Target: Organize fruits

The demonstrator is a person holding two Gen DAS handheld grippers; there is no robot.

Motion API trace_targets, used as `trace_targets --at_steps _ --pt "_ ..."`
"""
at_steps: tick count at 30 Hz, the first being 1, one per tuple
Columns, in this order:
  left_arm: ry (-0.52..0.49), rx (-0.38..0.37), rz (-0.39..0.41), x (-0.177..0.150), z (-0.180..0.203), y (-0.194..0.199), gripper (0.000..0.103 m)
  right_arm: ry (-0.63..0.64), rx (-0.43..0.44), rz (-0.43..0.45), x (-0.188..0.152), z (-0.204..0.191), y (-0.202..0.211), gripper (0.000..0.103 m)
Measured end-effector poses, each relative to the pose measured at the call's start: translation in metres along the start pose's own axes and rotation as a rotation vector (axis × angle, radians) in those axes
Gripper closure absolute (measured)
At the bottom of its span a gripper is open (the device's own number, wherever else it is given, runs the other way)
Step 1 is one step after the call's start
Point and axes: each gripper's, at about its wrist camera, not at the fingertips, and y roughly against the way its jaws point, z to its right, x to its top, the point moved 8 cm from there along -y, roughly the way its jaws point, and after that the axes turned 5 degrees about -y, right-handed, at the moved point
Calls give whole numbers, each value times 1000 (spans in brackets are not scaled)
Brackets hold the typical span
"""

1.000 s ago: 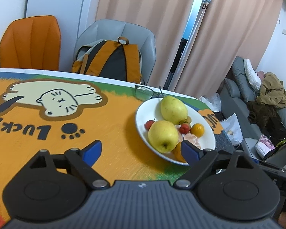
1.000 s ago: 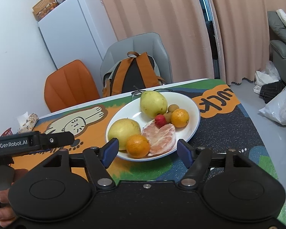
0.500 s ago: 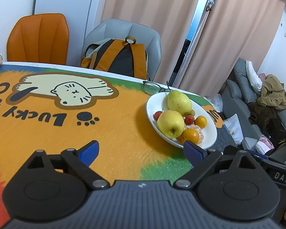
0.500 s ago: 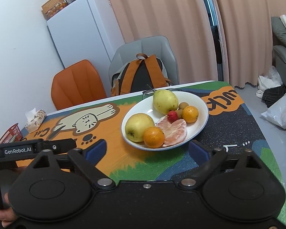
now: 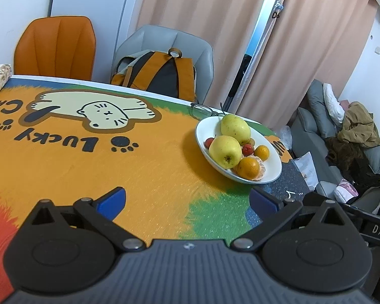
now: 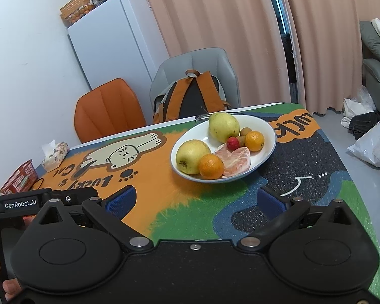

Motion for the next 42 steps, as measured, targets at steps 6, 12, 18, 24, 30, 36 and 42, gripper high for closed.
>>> trace_targets --at_steps 6,12,18,24,30,36,42 --pt "-11 15 14 -4 -4 18 0 14 18 4 -5 -11 13 0" --pt "-23 34 27 -8 -6 37 0 30 29 8 -7 -21 27 0" --pt "-32 54 32 -14 -10 55 0 46 34 14 -9 -31 42 0" --pt "-42 51 41 -20 -12 72 0 55 32 5 -14 -38 54 0" --pt "-45 55 53 -24 -15 87 0 70 35 10 -19 -46 65 0" --pt "-51 70 55 -25 -17 95 0 85 31 15 -20 -50 71 0" --pt "-53 80 58 -27 -18 101 0 95 29 18 -19 -52 76 0"
